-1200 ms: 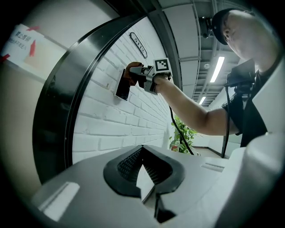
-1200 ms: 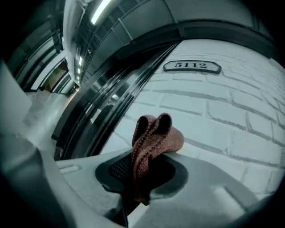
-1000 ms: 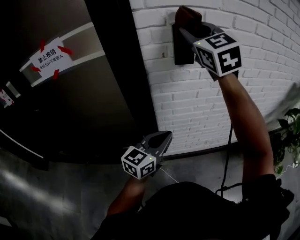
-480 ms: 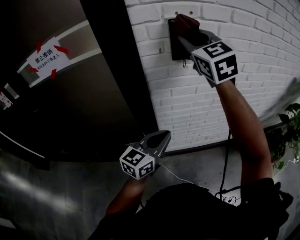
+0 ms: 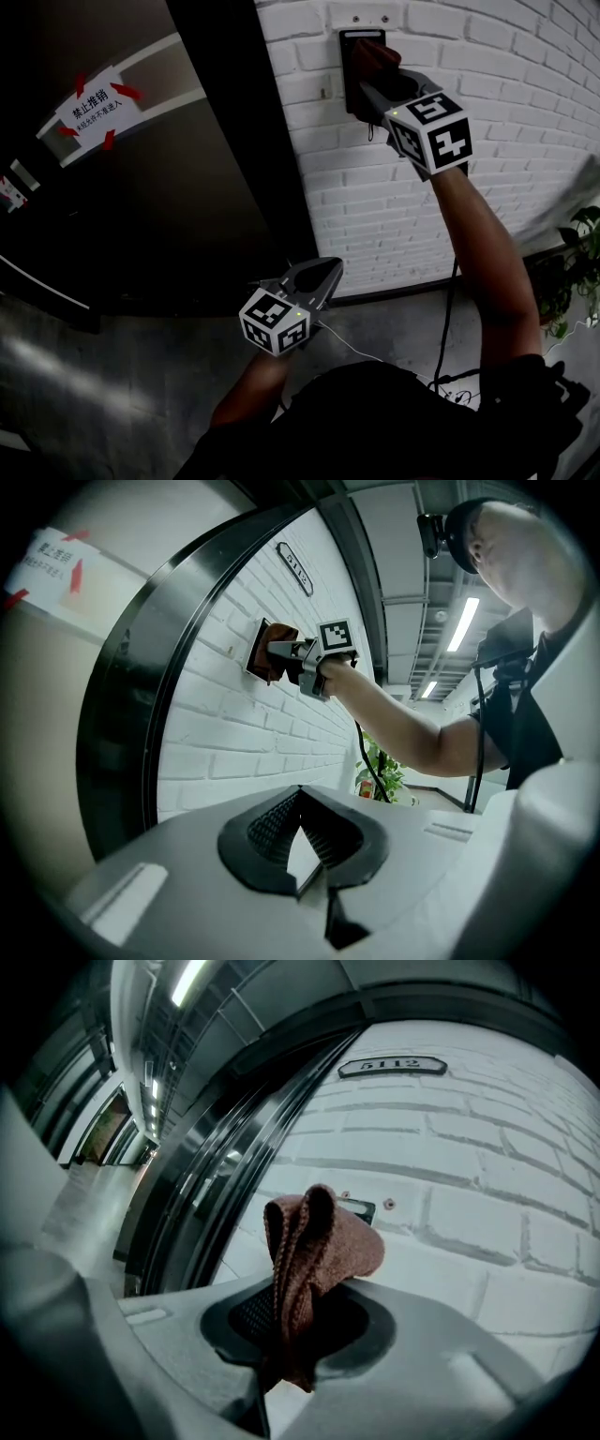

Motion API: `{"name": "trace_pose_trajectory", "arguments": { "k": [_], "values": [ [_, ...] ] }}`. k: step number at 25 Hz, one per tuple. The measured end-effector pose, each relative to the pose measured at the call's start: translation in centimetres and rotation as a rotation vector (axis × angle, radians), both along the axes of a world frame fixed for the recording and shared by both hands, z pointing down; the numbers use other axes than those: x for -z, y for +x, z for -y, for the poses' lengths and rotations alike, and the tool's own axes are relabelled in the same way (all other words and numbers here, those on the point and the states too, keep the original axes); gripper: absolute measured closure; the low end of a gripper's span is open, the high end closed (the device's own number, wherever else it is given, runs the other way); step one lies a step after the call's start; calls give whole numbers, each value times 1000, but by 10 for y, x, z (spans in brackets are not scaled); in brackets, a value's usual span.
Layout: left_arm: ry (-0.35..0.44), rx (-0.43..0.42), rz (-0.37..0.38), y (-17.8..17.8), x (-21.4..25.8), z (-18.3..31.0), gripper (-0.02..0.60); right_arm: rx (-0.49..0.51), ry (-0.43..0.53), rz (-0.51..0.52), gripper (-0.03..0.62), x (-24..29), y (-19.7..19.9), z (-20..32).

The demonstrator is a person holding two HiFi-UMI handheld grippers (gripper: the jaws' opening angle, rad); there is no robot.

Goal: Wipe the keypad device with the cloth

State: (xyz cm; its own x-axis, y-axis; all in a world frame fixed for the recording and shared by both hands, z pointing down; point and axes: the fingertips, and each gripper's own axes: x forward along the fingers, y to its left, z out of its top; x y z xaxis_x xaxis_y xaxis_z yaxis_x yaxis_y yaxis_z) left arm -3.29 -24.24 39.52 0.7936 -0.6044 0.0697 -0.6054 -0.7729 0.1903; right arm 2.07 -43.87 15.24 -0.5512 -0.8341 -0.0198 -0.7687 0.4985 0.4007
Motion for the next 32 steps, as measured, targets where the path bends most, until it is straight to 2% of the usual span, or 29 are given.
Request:
{"name": "trace_pose_trajectory", "arguments": {
  "k": [8, 32],
  "values": [
    [1, 14, -2, -2, 0, 0, 565, 0, -25, -34, 525, -25, -3, -2],
    [-9, 19, -12, -6, -3, 0, 565, 13, -222, -10, 526, -112, 1, 7]
  ]
}}
